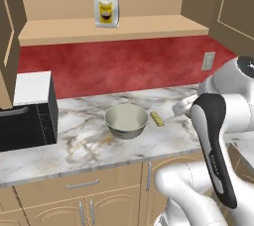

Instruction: Pick the egg and butter from the fridge and place them by the bowl for mixing.

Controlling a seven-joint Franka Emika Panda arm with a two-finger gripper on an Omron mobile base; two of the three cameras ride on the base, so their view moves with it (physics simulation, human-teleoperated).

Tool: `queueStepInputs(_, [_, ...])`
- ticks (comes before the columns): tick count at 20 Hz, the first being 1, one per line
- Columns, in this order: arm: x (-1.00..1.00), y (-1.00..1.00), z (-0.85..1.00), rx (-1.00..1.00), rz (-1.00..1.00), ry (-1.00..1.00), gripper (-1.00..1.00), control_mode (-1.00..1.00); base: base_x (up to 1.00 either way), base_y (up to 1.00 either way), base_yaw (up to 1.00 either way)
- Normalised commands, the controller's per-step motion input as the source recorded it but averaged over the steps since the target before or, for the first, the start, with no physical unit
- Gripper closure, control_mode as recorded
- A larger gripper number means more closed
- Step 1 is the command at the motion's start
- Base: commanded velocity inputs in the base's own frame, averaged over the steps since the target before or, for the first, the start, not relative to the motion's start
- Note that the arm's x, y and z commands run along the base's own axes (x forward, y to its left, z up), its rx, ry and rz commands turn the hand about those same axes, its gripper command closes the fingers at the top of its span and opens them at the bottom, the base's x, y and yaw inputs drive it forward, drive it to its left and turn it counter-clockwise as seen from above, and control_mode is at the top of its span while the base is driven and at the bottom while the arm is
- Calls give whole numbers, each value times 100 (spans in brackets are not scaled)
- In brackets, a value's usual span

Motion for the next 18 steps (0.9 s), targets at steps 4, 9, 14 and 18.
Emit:
queueStepInputs(4, [49, -37, -40, 4, 0, 28, 100, -100, 0, 0, 0])
queueStepInputs(9, [3, -10, -8, 0, 0, 0, 100, -100, 0, 0, 0])
queueStepInputs(14, [0, 8, -54, -17, 0, -4, 100, -100, 0, 0, 0])
queueStepInputs(18, [3, 13, -77, -14, 0, 0, 100, -100, 0, 0, 0])
